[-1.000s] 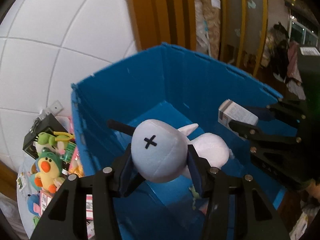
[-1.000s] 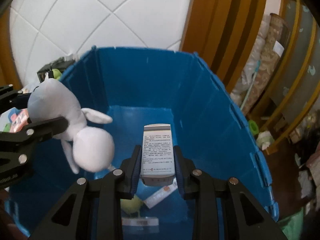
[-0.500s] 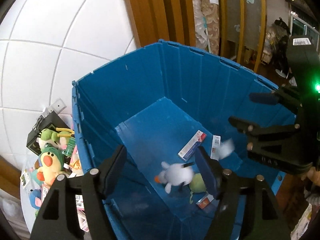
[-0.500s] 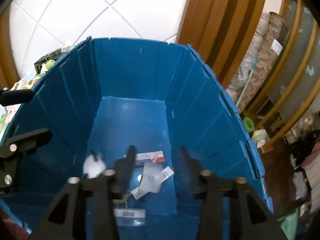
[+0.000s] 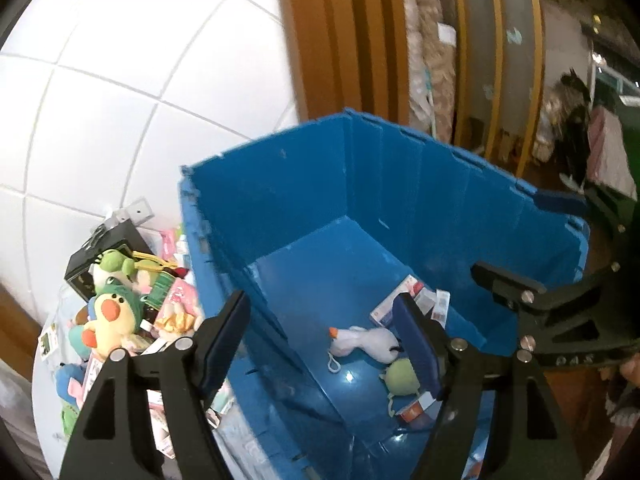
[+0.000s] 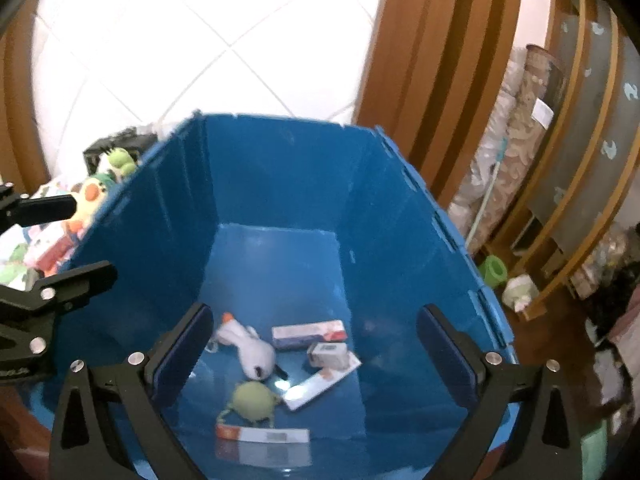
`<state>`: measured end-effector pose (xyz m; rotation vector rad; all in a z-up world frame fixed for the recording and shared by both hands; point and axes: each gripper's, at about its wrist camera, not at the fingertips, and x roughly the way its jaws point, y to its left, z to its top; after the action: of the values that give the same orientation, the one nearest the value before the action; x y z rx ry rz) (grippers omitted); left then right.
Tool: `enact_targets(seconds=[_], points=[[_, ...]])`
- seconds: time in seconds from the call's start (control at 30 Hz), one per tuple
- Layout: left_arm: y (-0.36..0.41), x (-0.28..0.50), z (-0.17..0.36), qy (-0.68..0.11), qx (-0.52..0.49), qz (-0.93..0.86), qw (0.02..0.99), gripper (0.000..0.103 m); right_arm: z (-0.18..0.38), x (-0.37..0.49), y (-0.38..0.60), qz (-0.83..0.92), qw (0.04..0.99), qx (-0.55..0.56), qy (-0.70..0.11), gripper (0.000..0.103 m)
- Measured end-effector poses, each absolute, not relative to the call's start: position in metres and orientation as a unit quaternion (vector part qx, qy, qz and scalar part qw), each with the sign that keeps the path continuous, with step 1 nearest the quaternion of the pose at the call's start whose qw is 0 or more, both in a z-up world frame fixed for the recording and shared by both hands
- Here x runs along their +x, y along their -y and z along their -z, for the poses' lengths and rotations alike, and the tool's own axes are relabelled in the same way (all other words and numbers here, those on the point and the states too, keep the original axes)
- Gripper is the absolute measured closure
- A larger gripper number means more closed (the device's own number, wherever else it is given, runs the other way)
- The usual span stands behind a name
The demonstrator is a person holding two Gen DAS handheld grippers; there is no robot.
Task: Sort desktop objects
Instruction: 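Move both grippers back over the pile of toys and boxes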
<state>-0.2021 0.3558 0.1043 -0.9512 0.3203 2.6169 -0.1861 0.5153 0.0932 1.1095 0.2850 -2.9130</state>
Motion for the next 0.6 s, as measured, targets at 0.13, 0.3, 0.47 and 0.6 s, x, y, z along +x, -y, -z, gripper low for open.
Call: enact_targets(seconds=[0.13, 0.3, 0.47, 0.6], points=[[-0.322, -0.192, -0.110, -0.078, -0.311, -0.934, 0.156, 0.030, -0.106, -0.172, -0.490, 0.942, 0.028, 0.325, -0.079, 0.000], [-0.263, -0.183, -0.109, -0.037, -0.286, -0.948, 0.131, 0.030, -0.116, -0.161, -0.449, 0.951, 0.059, 0.296, -0.062, 0.000], [-0.196, -0.179, -0.099, -0.022, -0.274, -0.957, 0.087, 0.030, -0.122, -0.158, -0.395, 0.956, 0.094, 0.274, -0.049, 0.000], [-0.136, -0.182, -0.085, -0.008, -0.285, -0.957, 0.057, 0.030, -0.125, -0.159, -0.350, 0.957, 0.124, 0.261, -0.037, 0.000]])
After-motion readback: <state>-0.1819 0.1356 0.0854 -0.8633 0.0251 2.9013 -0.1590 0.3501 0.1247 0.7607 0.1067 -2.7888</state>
